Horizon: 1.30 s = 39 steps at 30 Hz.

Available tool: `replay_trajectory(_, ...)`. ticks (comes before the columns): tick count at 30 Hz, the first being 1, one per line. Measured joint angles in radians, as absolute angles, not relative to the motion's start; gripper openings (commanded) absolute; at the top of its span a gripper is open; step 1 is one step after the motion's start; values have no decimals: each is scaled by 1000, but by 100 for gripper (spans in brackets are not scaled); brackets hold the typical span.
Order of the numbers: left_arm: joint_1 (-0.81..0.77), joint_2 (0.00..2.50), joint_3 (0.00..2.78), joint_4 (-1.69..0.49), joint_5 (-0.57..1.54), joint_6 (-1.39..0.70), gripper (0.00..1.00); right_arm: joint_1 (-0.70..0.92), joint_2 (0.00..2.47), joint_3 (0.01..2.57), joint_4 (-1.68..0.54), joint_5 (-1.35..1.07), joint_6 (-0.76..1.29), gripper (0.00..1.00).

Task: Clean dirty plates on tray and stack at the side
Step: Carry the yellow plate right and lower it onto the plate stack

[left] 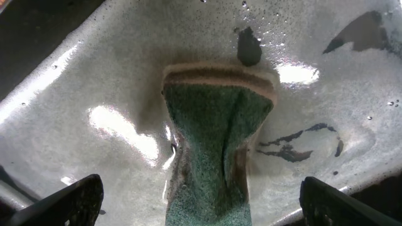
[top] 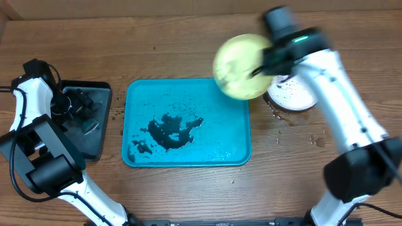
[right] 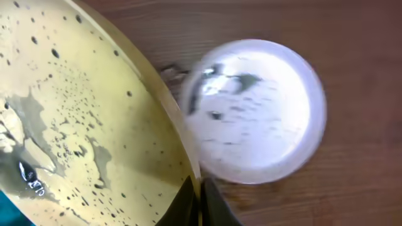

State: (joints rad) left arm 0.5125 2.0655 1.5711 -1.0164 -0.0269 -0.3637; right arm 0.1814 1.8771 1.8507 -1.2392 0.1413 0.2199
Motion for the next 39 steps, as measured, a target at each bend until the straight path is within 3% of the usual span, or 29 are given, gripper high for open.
replay_trajectory(4,513,2065,1571,-1016,-27,-364,100,-91,1877,1837,-1230,-27,232,4)
replay_trajectory(9,513,2065,1571,-1016,-27,-364,100,-245,1877,1723,-1140,-140,236,4)
replay_trajectory(17,513,2065,1571,-1016,-27,-364,100,-278,1877,1494,-871,-186,278,4)
replay_trajectory(28,513,2065,1571,-1016,-27,-364,100,-274,1877,1415,-805,-186,330,4)
replay_trajectory(30,513,2065,1571,-1016,-27,-364,100,-274,1877,1411,-805,-185,337,11)
replay_trajectory(31,513,2065,1571,-1016,-27,-364,100,-273,1877,1411,-805,-185,338,21)
replay_trajectory(34,513,2065,1571,-1016,-27,-364,100,-272,1877,1410,-814,-185,341,24)
replay_trajectory(39,513,2065,1571,-1016,-27,-364,100,-255,1877,1406,-838,-190,342,39)
